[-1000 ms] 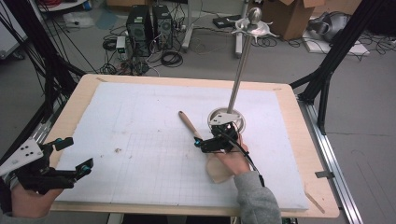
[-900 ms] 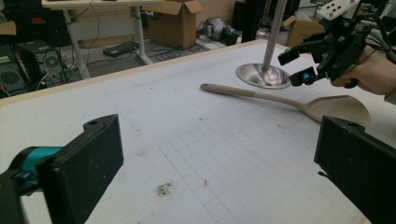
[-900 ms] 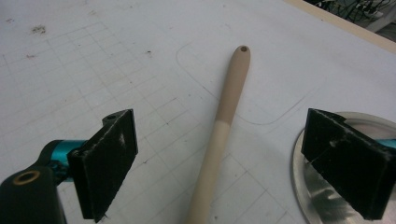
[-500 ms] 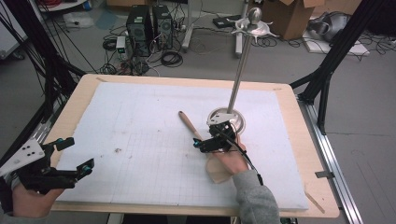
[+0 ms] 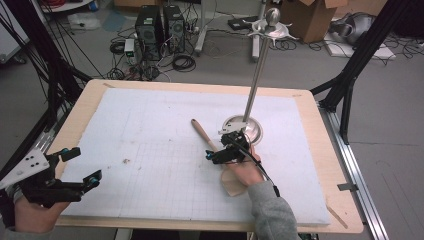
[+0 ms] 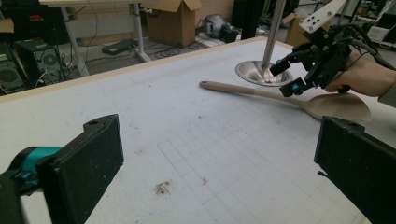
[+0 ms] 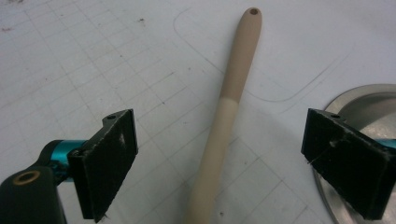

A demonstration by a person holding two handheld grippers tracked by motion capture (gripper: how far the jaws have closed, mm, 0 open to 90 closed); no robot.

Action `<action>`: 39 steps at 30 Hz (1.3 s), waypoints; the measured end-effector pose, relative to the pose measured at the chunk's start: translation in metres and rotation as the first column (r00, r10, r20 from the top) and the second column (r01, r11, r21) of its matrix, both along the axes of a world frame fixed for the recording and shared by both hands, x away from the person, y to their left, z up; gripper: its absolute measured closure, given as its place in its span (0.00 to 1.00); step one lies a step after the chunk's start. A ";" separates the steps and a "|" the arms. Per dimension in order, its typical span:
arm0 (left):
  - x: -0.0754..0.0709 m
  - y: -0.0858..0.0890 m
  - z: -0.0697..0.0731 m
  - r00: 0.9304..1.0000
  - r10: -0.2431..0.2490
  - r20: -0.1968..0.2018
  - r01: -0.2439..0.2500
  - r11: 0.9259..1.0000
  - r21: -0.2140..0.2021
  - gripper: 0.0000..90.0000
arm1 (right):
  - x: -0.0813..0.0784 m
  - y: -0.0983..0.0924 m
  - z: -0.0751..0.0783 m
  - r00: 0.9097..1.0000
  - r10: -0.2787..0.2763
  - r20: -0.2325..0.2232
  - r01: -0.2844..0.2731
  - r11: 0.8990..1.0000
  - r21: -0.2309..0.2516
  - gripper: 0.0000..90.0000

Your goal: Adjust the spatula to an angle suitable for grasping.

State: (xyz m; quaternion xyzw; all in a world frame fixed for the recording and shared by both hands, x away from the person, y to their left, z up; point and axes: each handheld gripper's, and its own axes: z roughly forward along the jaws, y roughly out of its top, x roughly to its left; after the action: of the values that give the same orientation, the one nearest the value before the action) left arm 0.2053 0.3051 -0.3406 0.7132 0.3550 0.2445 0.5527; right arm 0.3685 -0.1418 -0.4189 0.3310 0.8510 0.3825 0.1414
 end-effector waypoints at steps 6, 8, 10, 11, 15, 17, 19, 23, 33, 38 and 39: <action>0.000 0.000 0.000 1.000 0.000 -0.001 0.000 1.000 0.002 0.02 | 0.002 0.001 -0.002 1.000 0.007 -0.015 -0.007 1.000 -0.011 0.16; 0.000 0.000 0.000 1.000 0.001 0.000 -0.001 1.000 0.002 0.02 | 0.002 0.001 -0.002 1.000 0.006 -0.016 -0.006 1.000 -0.010 0.16; 0.001 0.000 0.000 1.000 0.001 -0.001 -0.001 1.000 -0.001 0.02 | 0.003 0.000 -0.004 1.000 0.000 -0.027 0.000 1.000 -0.020 0.16; 0.001 0.000 0.000 1.000 0.001 -0.001 -0.001 1.000 -0.002 0.02 | 0.004 0.001 -0.005 0.999 0.000 -0.034 -0.001 1.000 -0.024 0.16; 0.000 0.000 0.000 1.000 0.000 -0.002 0.000 1.000 -0.001 0.02 | 0.005 0.001 -0.008 0.999 -0.002 -0.049 0.000 0.999 -0.038 0.16; 0.001 0.000 0.000 1.000 0.001 -0.002 -0.001 1.000 0.000 0.02 | 0.006 0.002 -0.010 0.998 -0.002 -0.063 -0.001 0.999 -0.045 0.17; 0.001 0.000 -0.001 1.000 0.001 -0.003 -0.001 1.000 0.000 0.02 | 0.006 0.001 -0.011 0.998 -0.001 -0.068 -0.003 0.999 -0.048 0.19; 0.001 0.001 -0.001 1.000 -0.001 -0.006 0.001 1.000 0.001 0.02 | 0.007 0.001 -0.011 0.997 -0.004 -0.078 0.000 0.999 -0.054 0.23; 0.002 0.000 -0.002 1.000 0.000 -0.009 0.000 1.000 -0.001 0.02 | 0.007 0.002 -0.013 0.995 -0.001 -0.100 -0.008 0.996 -0.086 0.34; 0.002 0.000 -0.002 1.000 0.000 -0.010 0.000 1.000 0.001 0.02 | 0.007 0.002 -0.013 0.994 0.003 -0.109 -0.013 0.996 -0.093 0.40; 0.002 0.000 -0.002 1.000 0.000 -0.009 0.000 1.000 0.002 0.02 | 0.007 0.002 -0.014 0.994 0.005 -0.112 -0.016 0.995 -0.097 0.41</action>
State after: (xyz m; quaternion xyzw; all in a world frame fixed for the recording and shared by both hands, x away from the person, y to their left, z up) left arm 0.2072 0.3054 -0.3427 0.7149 0.3573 0.2414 0.5505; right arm 0.3754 -0.1393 -0.4325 0.3402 0.8768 0.3222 0.1076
